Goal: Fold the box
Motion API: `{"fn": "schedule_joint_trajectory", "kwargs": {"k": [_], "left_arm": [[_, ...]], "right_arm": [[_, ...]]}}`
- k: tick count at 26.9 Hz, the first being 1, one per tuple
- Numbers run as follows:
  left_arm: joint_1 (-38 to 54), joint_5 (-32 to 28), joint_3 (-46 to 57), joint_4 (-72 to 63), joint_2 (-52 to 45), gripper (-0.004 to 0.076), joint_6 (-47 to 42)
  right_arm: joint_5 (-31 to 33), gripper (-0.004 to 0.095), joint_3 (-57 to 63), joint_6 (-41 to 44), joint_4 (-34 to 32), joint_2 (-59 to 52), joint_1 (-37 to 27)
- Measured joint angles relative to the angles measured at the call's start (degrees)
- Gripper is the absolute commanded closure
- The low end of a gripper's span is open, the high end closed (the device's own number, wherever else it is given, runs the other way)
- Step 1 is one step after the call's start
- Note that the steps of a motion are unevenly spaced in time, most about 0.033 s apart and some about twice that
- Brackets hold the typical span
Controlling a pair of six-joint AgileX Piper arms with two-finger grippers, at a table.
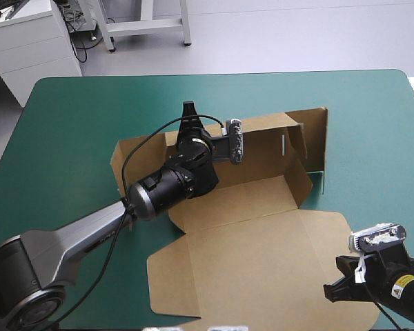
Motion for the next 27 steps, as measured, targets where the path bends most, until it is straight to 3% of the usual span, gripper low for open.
{"fn": "schedule_joint_trajectory", "kwargs": {"k": [10,19,27], "left_arm": [[-3.6,-5.4,11.2,13.2,-7.0,0.0756,-10.3],[-7.7,-6.5,24.6,38.4,-10.5,0.0756,-31.3],[-7.8,-6.8,26.3,40.0,-8.5,0.0756,-37.5]], "right_arm": [[0.1,0.0916,0.0,0.3,0.0,0.0,0.0],[0.0,0.0916,0.0,0.4,0.2,0.0,0.0],[-0.2,0.091,0.0,2.0,0.4,0.0,0.0]]}}
